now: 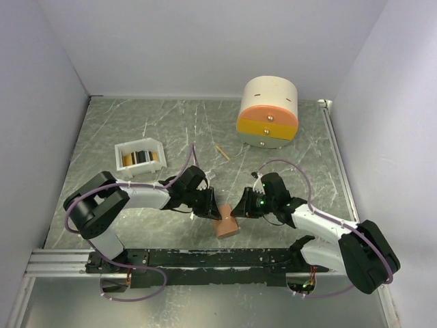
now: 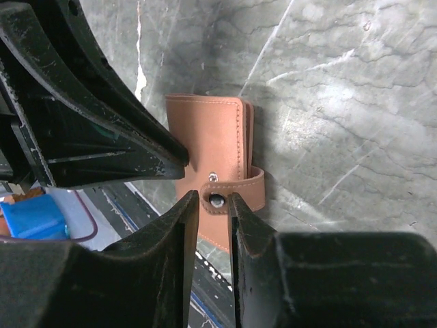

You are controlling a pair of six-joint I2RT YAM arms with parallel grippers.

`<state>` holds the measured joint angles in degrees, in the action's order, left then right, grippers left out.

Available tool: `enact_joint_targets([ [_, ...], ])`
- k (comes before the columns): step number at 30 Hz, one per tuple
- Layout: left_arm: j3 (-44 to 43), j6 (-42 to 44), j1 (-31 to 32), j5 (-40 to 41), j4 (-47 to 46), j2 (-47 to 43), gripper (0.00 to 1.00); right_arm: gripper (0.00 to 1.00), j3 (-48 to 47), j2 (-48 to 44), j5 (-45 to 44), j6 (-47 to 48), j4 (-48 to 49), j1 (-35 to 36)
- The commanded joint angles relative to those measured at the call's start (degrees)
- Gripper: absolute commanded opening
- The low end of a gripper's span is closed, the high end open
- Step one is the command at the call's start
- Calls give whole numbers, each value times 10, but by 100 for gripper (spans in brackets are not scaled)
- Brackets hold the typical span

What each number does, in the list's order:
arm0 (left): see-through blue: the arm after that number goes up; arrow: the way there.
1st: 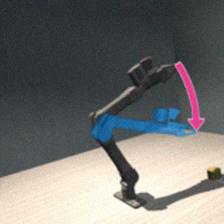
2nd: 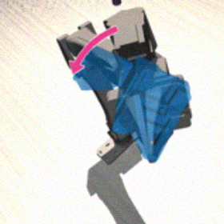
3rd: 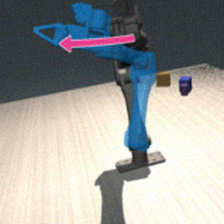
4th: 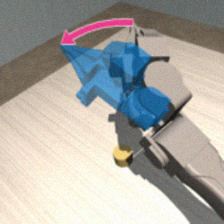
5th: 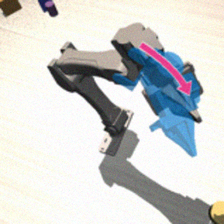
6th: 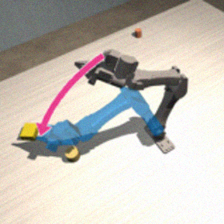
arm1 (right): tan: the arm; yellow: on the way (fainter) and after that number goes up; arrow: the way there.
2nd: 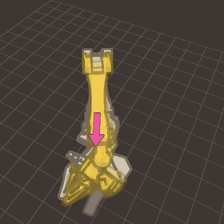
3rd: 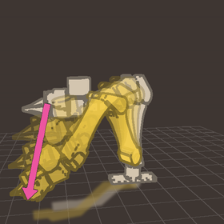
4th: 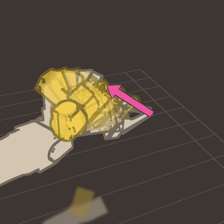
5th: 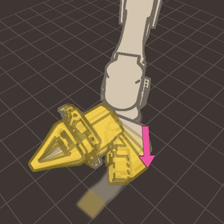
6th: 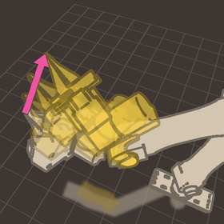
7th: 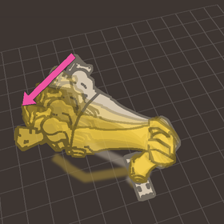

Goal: Put the credit cards into the card holder
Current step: Close the card holder at the center of the board.

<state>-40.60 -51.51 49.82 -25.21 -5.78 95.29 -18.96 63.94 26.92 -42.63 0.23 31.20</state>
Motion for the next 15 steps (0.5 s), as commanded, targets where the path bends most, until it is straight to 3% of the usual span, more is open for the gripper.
enact_joint_targets([
  [1,-4,18,8,35,32,17,29,24,15,7,35,-4,39,-4],
  [15,-3,15,9,36,27,19,29,21,12,38,54,-1,57,-3],
])
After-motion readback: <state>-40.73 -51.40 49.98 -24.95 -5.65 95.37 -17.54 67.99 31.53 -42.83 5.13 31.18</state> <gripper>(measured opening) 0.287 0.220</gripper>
